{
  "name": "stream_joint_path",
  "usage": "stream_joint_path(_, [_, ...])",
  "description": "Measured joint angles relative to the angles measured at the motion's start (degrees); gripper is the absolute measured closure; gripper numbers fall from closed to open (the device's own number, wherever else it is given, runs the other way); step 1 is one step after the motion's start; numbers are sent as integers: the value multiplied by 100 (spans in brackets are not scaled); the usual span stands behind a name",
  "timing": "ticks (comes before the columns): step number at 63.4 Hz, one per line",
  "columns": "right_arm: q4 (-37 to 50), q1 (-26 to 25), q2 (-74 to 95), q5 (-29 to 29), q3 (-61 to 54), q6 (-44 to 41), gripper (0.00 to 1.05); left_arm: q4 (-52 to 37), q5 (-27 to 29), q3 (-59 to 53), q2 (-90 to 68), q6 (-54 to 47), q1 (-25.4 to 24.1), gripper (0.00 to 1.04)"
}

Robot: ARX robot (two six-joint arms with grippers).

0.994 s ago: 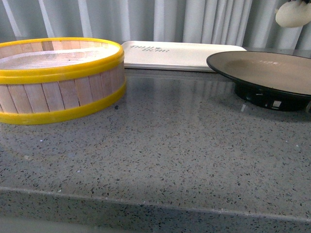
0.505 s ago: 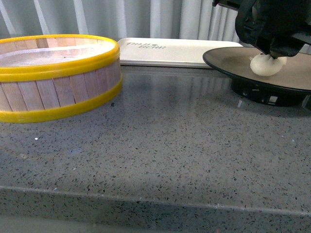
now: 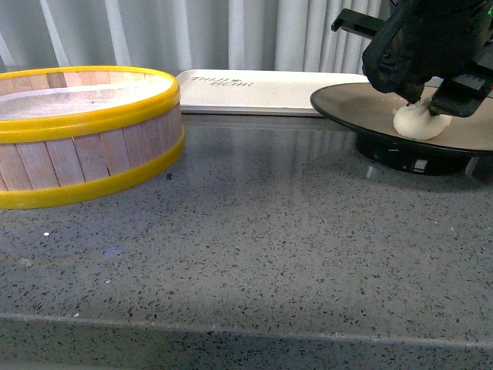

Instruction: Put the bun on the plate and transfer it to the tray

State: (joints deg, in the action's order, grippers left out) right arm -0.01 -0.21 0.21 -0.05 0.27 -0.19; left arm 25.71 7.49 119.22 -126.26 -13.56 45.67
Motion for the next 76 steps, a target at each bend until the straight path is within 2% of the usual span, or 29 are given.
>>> stream_joint_path(13, [0,0,0,2,0,2,8,81,-13,20,0,-28,24,32])
stream_joint_path(25, [0,0,0,0,0,0,8,160,-17,131,0,-26,26,6])
stream_joint_path(49, [0,0,0,0,0,2,8,166,-146,203,52,59,37,7])
stream_joint_path(58, [0,0,0,0,0,0,8,-326,-50,-92,599,142,-15,7])
stream_joint_path(69, [0,0,0,2,0,2,8,-1027,-35,-918,1784,131,-420,7])
stream_joint_path(76, [0,0,0,0,0,0,8,-1460,-142,-1696,2688,138,-909,7])
